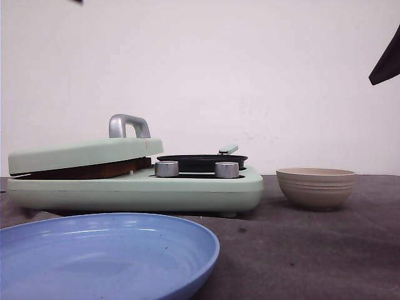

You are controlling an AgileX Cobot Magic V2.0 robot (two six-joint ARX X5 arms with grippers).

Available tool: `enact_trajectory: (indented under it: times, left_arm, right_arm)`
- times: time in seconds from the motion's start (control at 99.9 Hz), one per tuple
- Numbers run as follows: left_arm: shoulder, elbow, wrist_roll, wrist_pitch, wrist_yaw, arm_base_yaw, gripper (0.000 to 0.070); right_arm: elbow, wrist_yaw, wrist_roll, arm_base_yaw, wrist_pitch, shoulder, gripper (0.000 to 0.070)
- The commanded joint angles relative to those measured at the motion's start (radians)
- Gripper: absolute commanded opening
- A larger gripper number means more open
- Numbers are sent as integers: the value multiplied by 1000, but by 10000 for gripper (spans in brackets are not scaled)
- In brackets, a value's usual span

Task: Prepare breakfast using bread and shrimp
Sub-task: 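Open the left gripper and raise it off the lid handle, then lower the right gripper to the cream bowl and grip its rim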

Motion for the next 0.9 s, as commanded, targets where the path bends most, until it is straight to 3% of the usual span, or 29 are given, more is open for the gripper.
enact_trajectory:
  times: [0.0,0.2,0.4,0.68,0.891]
  left_arm:
    - [-13,15,27,-10,-3,13,290]
    - [-109,10,80,-115,-9,27,291]
    - [-227,-72,93,-90,-8,29,289]
    - [-469,-373,26,60,-17,29,283]
    - [-623,-515,-17,100,-25,28,283]
  right_arm:
    - [5,2,55,6,9,5,341]
    - [49,5,77,-8,-21,23,341]
    - [167,-2,47,-74,-45,130,341]
    - [453,-70,-117,-209,-149,447,343]
    - [632,-87,-226,-324,-209,694,351]
